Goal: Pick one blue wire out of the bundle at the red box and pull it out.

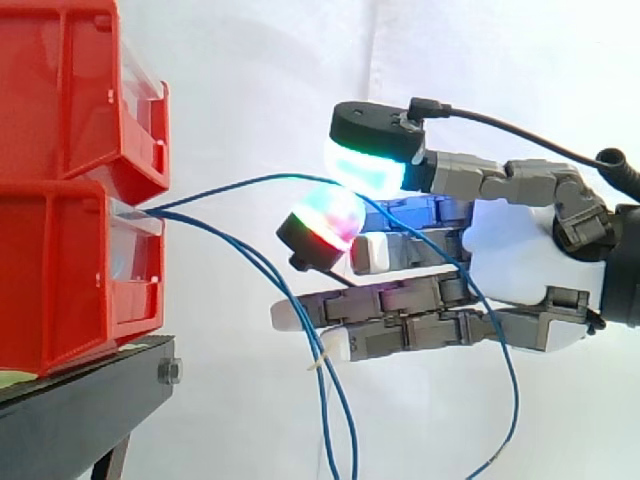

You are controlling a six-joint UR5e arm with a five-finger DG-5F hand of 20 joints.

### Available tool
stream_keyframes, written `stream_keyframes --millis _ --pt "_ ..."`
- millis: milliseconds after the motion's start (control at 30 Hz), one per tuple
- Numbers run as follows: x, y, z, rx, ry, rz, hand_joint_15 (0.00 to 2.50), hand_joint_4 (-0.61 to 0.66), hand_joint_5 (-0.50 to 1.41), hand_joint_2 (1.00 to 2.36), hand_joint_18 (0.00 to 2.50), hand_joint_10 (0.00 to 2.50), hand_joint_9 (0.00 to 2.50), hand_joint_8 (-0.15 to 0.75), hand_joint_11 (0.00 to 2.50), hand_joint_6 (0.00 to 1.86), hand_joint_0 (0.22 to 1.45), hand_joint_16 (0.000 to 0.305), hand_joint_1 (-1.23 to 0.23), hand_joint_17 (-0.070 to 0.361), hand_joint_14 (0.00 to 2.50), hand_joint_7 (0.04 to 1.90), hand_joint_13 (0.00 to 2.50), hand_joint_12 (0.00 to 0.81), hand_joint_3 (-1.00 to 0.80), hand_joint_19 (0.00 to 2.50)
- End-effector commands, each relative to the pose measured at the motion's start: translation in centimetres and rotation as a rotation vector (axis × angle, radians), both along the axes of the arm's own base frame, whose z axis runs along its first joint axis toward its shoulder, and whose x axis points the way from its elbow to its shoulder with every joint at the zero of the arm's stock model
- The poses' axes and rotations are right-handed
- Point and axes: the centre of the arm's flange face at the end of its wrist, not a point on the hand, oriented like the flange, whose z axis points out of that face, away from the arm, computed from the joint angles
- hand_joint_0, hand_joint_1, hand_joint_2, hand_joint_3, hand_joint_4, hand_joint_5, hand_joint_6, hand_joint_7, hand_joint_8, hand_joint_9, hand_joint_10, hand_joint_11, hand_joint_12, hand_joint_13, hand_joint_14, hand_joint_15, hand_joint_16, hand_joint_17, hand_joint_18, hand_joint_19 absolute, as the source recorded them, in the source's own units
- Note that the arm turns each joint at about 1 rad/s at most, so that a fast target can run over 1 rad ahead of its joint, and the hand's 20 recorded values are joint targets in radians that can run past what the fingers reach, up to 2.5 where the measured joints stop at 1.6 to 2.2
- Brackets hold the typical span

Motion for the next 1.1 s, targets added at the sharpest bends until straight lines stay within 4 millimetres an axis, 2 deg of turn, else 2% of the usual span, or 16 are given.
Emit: stream_keyframes --millis 0,400,533,1067 --pt "-0.09 0.08 -0.11 0.004 0.009 0.003 0.26 -0.09 -0.07 1.03 0.49 0.02 1.13 0.164 0.80 0.74 0.62 0.044 -0.79 0.099 0.01 1.18 0.47 0.339 -0.05 0.43" --pt "-0.11 0.19 -0.14 0.003 0.012 0.004 0.23 -0.10 -0.07 1.03 0.46 0.02 1.10 0.160 0.81 0.75 0.62 0.044 -0.81 0.098 0.01 1.15 0.40 0.336 -0.03 0.40" --pt "-0.21 0.15 -0.25 0.005 0.022 0.002 0.25 -0.09 -0.07 1.03 0.45 0.02 1.17 0.166 0.96 0.75 0.62 0.044 -0.82 0.098 0.01 1.16 0.41 0.337 -0.02 0.40" --pt "-0.01 0.33 -0.02 0.015 -0.004 0.008 0.25 -0.09 -0.07 1.03 0.50 0.02 1.17 0.183 0.95 0.77 0.62 0.044 -0.83 0.099 0.01 1.16 0.45 0.344 0.00 0.40"
